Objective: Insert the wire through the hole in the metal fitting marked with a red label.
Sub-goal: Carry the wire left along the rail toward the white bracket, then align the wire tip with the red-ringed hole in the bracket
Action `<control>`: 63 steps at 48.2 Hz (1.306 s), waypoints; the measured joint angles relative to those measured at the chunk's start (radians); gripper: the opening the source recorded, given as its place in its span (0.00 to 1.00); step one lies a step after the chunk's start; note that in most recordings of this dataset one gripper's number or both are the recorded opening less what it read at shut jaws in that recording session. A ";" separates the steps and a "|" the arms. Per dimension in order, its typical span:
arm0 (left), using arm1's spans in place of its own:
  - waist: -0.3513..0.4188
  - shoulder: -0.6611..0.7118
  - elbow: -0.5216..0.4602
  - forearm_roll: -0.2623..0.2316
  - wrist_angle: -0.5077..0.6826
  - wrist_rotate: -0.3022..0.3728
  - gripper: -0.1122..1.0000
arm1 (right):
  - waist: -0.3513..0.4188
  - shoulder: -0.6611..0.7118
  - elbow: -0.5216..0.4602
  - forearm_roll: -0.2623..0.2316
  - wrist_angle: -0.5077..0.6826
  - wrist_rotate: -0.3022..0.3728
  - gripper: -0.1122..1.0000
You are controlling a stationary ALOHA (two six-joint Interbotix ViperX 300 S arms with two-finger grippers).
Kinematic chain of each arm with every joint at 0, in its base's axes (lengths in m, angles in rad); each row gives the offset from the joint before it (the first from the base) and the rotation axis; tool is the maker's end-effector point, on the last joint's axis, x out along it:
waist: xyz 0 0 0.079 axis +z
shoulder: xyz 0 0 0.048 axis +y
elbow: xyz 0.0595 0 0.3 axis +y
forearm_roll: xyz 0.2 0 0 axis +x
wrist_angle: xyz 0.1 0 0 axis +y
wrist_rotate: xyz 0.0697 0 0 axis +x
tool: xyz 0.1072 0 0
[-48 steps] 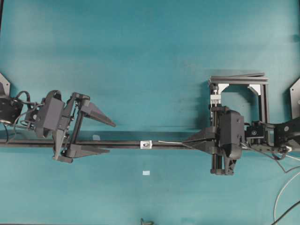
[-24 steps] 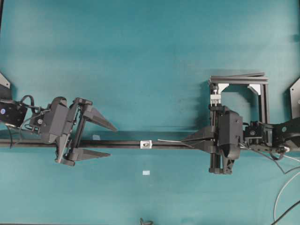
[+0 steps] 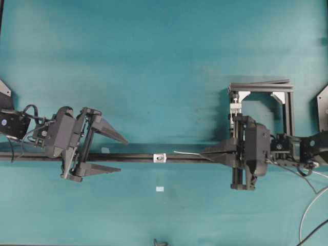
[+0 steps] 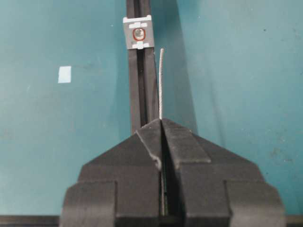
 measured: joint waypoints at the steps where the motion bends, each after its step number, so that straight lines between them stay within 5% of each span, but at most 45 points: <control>1: 0.000 0.000 0.000 0.002 0.000 0.000 0.56 | 0.002 0.000 0.002 0.000 -0.003 0.000 0.09; 63: 0.000 -0.003 -0.003 0.002 0.000 0.000 0.55 | 0.026 0.026 0.008 -0.008 -0.043 0.002 0.09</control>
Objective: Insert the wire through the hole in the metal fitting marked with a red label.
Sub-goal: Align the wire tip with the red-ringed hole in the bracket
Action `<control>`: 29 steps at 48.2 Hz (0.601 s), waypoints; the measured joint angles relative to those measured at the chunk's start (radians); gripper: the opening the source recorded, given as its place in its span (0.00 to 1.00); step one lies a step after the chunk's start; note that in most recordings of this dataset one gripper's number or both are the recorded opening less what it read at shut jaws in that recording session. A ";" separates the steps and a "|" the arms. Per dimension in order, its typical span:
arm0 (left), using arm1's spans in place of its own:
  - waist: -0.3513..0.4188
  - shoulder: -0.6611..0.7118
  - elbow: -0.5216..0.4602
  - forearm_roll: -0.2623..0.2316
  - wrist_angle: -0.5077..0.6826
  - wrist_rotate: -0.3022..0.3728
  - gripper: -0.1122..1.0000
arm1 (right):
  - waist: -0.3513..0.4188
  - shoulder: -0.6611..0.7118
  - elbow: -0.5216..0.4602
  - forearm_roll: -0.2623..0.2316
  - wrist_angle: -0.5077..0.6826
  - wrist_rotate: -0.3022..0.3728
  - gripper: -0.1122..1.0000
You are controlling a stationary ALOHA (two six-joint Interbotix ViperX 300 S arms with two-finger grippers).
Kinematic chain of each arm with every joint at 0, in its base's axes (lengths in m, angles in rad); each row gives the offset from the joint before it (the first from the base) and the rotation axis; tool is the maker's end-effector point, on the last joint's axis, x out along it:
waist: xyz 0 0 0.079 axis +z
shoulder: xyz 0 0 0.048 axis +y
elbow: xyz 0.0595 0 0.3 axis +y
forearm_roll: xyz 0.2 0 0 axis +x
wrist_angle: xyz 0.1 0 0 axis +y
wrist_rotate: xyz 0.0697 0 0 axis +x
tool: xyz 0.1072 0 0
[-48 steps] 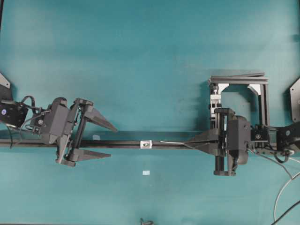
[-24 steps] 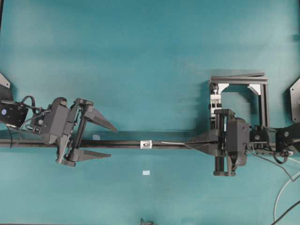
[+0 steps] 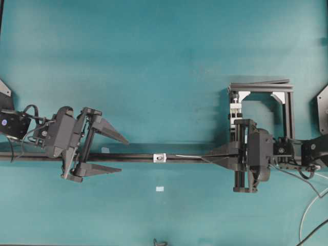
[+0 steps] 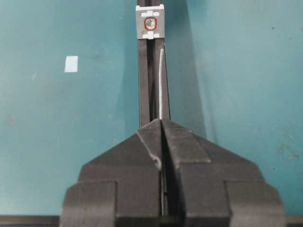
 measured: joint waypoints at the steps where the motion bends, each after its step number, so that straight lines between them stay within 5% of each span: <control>1: 0.000 0.000 -0.002 -0.002 0.000 0.000 0.55 | 0.000 0.000 -0.002 0.000 0.000 -0.002 0.09; 29: 0.000 0.000 -0.002 0.000 0.000 0.000 0.55 | 0.000 0.021 -0.021 -0.011 -0.020 -0.008 0.09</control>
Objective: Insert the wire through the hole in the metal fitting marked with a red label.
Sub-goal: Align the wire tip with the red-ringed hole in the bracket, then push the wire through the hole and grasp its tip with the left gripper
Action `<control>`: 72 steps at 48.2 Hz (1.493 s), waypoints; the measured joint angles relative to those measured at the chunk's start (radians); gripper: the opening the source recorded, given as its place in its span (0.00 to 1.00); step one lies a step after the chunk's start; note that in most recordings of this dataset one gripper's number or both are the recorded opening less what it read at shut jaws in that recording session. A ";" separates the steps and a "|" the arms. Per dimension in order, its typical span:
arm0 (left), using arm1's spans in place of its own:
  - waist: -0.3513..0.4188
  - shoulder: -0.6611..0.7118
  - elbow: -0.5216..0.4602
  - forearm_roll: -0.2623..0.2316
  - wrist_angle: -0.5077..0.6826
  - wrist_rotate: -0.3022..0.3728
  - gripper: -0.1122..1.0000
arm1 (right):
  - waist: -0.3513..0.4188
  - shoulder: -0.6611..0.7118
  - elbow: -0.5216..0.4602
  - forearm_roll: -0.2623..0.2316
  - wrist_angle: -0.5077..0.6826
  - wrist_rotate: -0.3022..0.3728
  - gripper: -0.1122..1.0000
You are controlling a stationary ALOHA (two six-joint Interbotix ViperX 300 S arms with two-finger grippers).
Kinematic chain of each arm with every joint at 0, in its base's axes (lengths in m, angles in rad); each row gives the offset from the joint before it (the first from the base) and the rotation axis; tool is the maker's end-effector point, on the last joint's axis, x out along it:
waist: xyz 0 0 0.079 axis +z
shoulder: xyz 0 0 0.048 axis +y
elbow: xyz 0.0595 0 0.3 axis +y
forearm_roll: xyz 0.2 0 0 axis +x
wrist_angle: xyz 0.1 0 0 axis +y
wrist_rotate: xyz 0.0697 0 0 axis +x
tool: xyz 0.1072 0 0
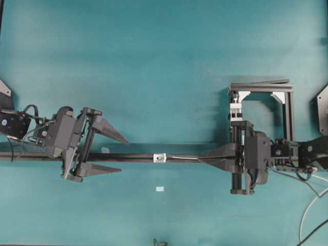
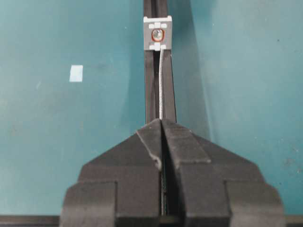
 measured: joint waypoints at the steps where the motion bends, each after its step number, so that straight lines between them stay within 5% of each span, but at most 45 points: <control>1: 0.000 0.000 0.000 0.000 0.000 0.000 0.55 | 0.000 0.000 -0.002 0.000 -0.002 0.000 0.09; 72: 0.000 0.002 -0.017 0.000 0.002 0.000 0.55 | -0.046 0.074 -0.071 -0.034 -0.006 -0.009 0.09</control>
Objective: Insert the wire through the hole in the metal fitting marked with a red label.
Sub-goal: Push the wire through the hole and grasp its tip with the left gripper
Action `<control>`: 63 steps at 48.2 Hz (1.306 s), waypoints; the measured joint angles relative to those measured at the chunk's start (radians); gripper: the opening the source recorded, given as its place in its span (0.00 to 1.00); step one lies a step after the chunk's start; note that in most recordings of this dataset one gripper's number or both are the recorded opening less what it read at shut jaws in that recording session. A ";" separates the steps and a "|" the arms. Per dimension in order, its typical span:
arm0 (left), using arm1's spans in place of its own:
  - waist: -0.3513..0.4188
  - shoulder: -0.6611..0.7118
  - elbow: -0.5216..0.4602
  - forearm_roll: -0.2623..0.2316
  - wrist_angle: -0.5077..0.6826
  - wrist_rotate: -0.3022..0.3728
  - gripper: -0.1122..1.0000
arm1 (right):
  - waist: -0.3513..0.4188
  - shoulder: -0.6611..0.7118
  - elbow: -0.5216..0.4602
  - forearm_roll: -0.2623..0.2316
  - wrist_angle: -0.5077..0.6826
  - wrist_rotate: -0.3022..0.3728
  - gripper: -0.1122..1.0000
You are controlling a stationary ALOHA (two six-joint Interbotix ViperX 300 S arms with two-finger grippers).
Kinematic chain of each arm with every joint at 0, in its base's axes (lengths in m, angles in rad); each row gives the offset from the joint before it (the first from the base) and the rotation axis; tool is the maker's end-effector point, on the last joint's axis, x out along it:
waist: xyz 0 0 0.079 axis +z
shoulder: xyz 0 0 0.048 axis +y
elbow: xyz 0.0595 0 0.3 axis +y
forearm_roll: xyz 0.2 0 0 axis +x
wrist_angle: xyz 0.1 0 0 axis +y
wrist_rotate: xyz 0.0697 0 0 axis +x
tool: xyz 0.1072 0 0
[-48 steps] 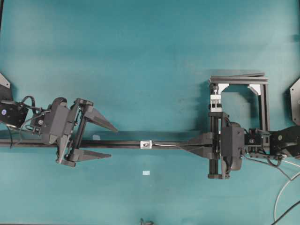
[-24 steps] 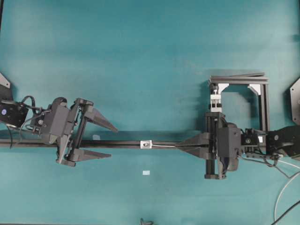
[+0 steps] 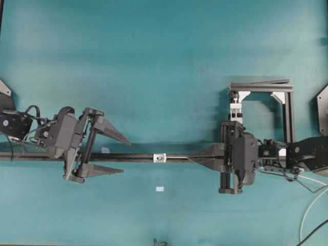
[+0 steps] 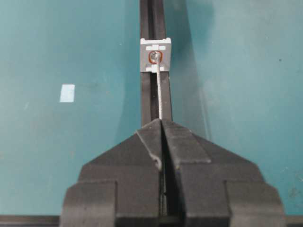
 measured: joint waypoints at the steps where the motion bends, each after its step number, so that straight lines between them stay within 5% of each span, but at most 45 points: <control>1: 0.000 -0.002 0.000 0.000 0.000 0.000 0.55 | -0.002 0.003 -0.003 0.000 0.000 -0.002 0.09; 39: 0.009 0.005 -0.064 0.000 0.084 -0.002 0.55 | -0.054 0.058 -0.091 -0.084 0.003 -0.002 0.09; 63: 0.054 0.058 -0.127 0.000 0.166 -0.103 0.55 | -0.066 0.069 -0.112 -0.109 0.021 -0.002 0.09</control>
